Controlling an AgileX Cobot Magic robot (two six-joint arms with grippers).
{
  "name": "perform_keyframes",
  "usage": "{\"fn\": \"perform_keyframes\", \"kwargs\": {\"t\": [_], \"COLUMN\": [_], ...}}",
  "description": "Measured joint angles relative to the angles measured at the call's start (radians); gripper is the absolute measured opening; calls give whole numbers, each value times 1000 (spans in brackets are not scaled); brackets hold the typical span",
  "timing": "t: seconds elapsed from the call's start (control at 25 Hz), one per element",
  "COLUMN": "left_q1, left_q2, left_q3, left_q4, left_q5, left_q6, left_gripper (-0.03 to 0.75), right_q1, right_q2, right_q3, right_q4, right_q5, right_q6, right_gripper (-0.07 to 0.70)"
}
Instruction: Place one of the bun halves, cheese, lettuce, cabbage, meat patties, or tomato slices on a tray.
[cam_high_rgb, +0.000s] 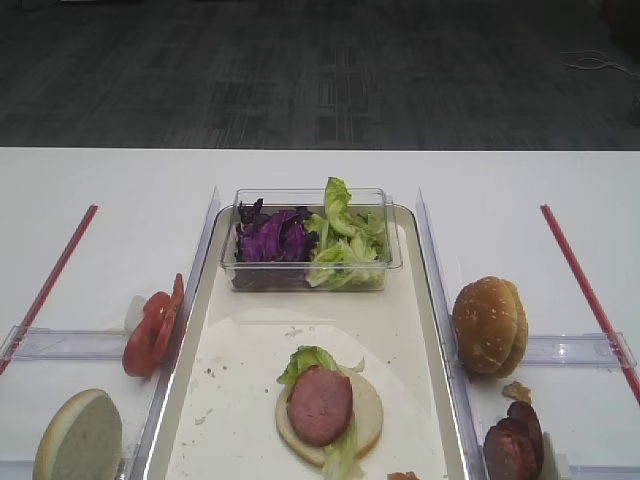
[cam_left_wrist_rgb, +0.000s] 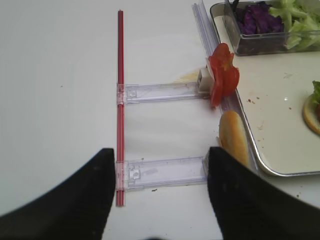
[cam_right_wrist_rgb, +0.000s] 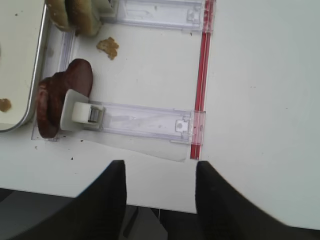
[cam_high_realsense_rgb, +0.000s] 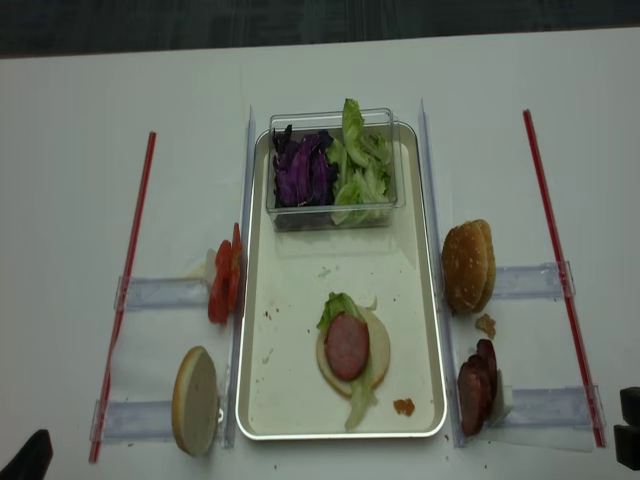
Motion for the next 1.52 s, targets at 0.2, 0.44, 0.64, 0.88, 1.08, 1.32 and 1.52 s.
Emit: {"fn": "perform_keyframes", "kwargs": {"t": [0.2, 0.44, 0.64, 0.88, 1.08, 1.32, 1.52], "left_q1": [0, 0, 0, 0, 0, 0, 0], "left_q2": [0, 0, 0, 0, -2, -2, -2], "left_q3": [0, 0, 0, 0, 0, 0, 2], "left_q4": [0, 0, 0, 0, 0, 0, 0], "left_q5": [0, 0, 0, 0, 0, 0, 0], "left_q6": [0, 0, 0, 0, 0, 0, 0], "left_gripper": [391, 391, 391, 391, 391, 391, 391], "right_q1": [0, 0, 0, 0, 0, 0, 0], "right_q2": [-107, -257, -354, -462, -503, -503, -503], "right_q3": [0, 0, 0, 0, 0, 0, 0], "right_q4": [0, 0, 0, 0, 0, 0, 0], "right_q5": [0, 4, 11, 15, 19, 21, 21], "right_q6": [0, 0, 0, 0, -2, -4, -4], "right_gripper": [351, 351, 351, 351, 351, 351, 351]}}
